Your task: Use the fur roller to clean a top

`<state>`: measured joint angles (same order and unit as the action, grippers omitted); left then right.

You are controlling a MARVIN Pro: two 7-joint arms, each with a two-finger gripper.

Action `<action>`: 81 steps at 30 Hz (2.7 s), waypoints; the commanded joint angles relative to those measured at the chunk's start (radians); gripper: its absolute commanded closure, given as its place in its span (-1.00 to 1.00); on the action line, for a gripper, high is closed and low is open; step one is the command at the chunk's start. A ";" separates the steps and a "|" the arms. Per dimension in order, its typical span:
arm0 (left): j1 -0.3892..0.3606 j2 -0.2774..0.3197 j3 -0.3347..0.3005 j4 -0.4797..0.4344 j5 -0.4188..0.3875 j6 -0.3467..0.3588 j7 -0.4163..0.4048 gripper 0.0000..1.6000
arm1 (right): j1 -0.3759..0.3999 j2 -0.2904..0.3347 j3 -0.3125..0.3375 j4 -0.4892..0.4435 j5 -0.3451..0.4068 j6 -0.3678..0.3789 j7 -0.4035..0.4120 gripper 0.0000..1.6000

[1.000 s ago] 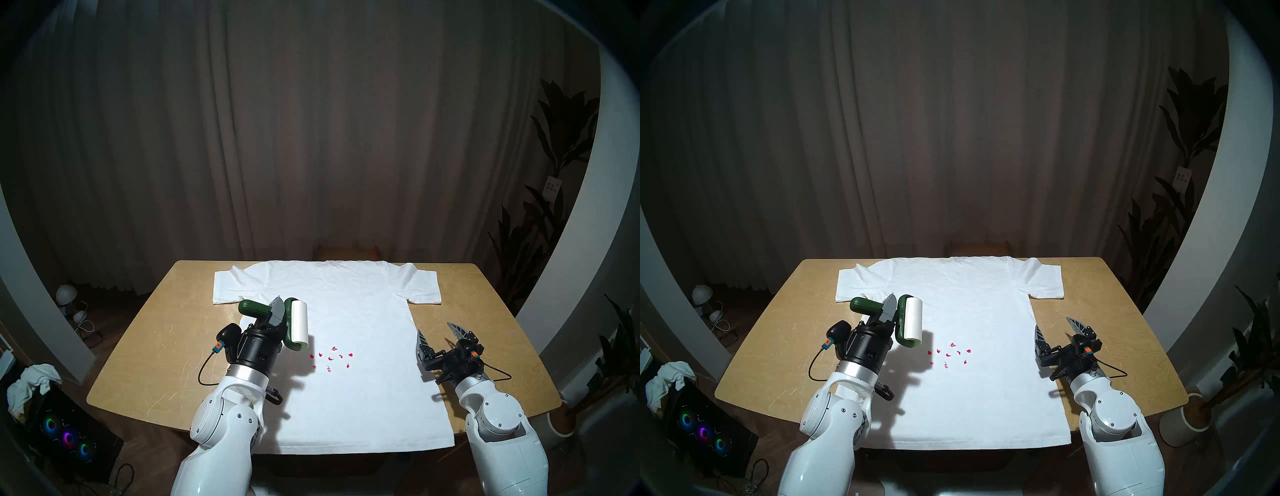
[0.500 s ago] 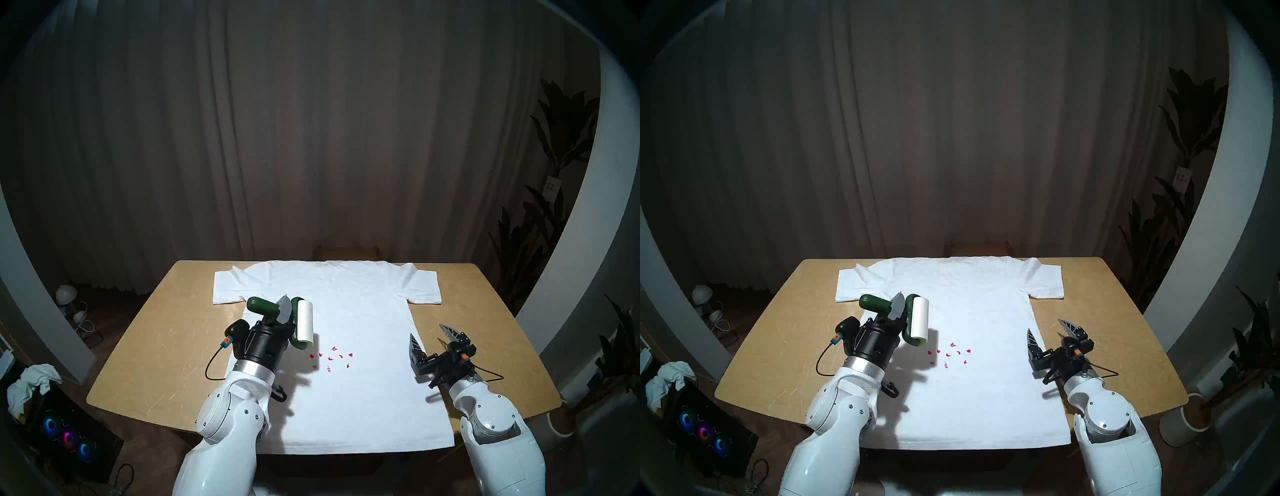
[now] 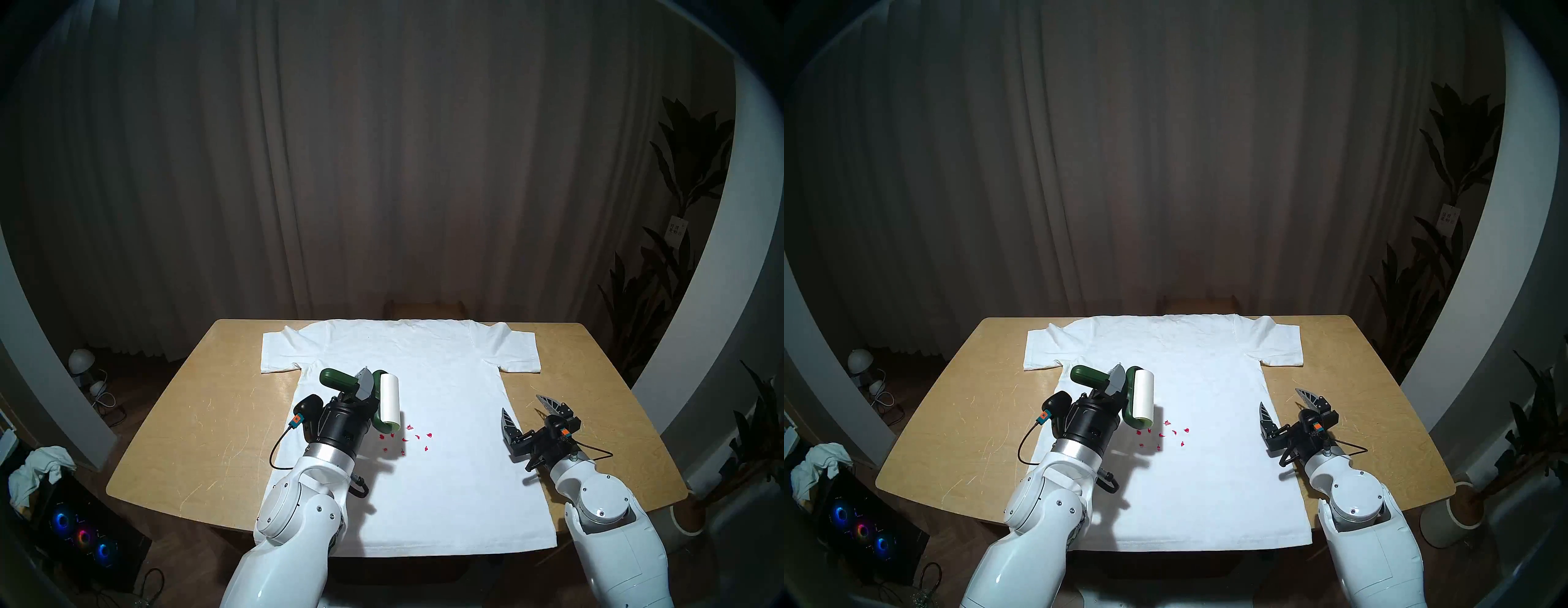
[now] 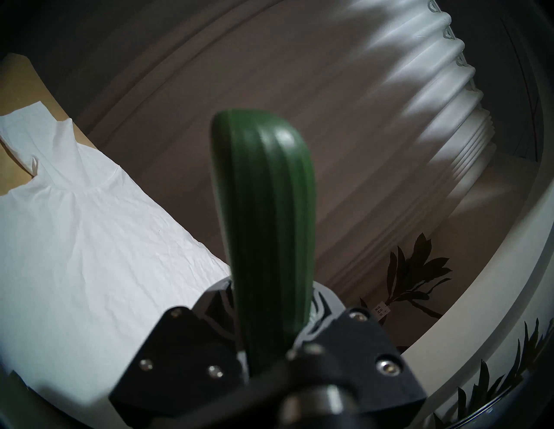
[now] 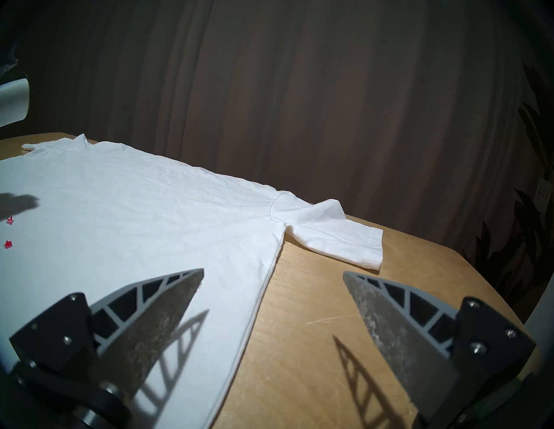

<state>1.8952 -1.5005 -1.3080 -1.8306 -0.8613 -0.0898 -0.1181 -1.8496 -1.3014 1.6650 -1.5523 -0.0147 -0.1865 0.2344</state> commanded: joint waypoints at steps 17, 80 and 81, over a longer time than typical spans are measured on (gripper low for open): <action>-0.098 0.142 0.270 -0.030 -0.059 -0.198 0.293 1.00 | -0.019 0.060 -0.001 -0.022 -0.078 0.030 0.033 -1.00; -0.356 0.165 0.565 0.252 -0.138 -0.346 0.299 1.00 | -0.046 0.034 -0.042 -0.056 -0.156 0.015 -0.065 -1.00; -0.356 0.162 0.564 0.258 -0.146 -0.346 0.295 1.00 | -0.046 0.035 -0.042 -0.056 -0.157 0.016 -0.064 -1.00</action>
<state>1.5835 -1.3095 -0.7339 -1.5860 -1.0038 -0.4267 0.2015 -1.9047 -1.2694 1.6244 -1.6119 -0.1719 -0.1837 0.1644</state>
